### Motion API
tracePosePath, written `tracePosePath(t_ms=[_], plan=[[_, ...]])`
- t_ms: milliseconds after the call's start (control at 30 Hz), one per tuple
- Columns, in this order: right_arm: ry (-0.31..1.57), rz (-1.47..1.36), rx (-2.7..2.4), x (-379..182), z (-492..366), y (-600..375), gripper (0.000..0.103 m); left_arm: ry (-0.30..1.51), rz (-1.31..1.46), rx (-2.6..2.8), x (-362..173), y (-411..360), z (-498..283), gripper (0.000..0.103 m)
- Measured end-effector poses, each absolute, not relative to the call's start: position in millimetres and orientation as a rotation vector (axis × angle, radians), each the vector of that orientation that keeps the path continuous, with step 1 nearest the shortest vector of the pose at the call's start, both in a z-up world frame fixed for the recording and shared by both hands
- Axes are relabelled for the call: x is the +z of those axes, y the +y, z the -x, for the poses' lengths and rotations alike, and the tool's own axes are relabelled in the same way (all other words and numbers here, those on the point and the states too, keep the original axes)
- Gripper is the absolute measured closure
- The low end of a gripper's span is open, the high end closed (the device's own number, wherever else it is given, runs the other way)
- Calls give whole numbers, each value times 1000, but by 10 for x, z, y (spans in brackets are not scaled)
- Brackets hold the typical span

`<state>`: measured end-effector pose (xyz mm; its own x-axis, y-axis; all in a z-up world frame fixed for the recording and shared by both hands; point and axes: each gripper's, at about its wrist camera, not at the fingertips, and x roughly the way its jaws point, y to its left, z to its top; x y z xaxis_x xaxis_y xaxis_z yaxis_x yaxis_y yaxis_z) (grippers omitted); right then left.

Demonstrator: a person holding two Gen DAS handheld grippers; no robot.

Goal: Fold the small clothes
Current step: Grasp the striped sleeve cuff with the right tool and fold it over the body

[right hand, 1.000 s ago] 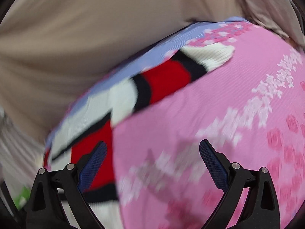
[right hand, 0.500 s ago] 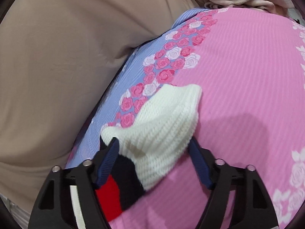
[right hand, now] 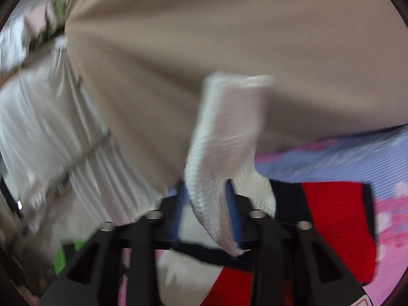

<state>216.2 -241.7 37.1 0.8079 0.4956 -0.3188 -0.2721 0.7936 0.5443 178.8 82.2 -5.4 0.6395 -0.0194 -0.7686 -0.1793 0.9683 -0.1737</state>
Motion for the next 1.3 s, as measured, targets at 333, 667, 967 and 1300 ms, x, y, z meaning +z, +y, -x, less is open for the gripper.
tracePosePath(t_ms=[333, 667, 967, 1300], plan=[[719, -659, 109, -601, -1372, -2526, 62, 1120, 451, -57, -874, 421, -2911, 5], [758, -837, -6, -1091, -1599, -2872, 55, 1075, 550, -71, -966, 237, -3252, 97], [566, -821, 72, -750, -1710, -2788, 94, 903, 428, -75, -595, 458, -3429, 98], [772, -733, -85, -1017, -1754, -2537, 89, 997, 365, -41, -1133, 490, -3366, 97]])
